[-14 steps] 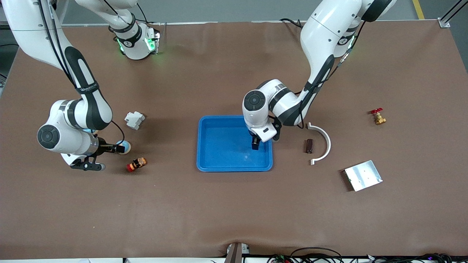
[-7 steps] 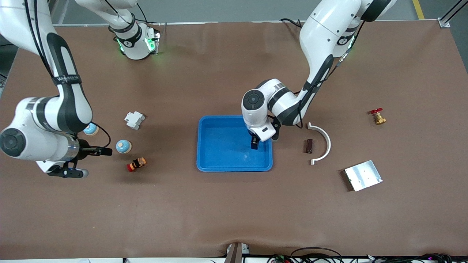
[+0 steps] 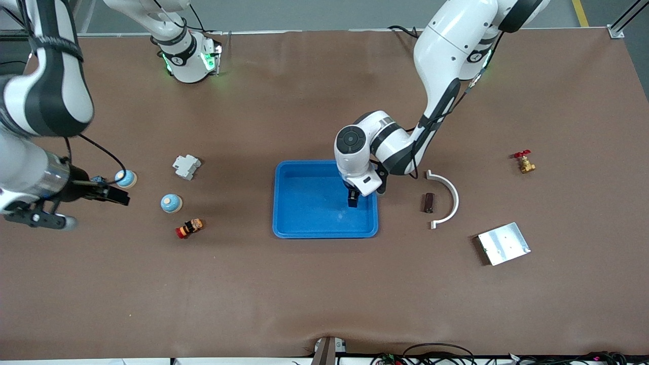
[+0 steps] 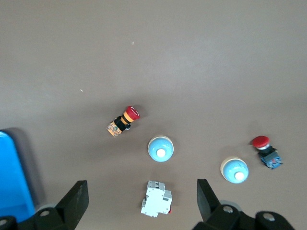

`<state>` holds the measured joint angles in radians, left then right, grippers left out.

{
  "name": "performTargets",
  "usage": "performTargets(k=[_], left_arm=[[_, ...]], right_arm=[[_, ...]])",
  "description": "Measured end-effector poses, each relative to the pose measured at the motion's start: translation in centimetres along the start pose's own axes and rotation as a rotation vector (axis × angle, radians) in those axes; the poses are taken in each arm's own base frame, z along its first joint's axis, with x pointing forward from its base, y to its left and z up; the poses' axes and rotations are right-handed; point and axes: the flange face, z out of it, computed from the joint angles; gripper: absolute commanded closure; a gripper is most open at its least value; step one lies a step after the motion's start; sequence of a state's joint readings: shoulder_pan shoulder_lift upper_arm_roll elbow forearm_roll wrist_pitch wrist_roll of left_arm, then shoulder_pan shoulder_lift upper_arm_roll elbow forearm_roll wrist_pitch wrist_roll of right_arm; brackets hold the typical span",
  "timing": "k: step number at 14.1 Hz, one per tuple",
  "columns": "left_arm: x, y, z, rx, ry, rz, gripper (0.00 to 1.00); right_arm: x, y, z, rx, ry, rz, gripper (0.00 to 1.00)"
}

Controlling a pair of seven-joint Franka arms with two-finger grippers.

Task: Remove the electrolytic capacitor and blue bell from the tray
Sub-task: 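Set the bell beside the other bell and withdraw the right gripper, then grasp the second capacitor with the left gripper and lift it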

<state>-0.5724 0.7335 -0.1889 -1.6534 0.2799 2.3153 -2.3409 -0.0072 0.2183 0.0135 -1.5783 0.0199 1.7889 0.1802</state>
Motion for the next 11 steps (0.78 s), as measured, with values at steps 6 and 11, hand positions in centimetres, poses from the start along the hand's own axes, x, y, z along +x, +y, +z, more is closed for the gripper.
performTargets(k=[6, 11], left_arm=[[-0.9, -0.6, 0.1, 0.002, 0.001, 0.0, 0.91], [-0.9, -0.6, 0.1, 0.001, 0.001, 0.0, 1.0]], right_arm=[[-3.5, 0.4, -10.6, 0.0, 0.014, -0.053, 0.0], [-3.4, 5.8, -11.3, -0.006, -0.023, -0.116, 0.0]])
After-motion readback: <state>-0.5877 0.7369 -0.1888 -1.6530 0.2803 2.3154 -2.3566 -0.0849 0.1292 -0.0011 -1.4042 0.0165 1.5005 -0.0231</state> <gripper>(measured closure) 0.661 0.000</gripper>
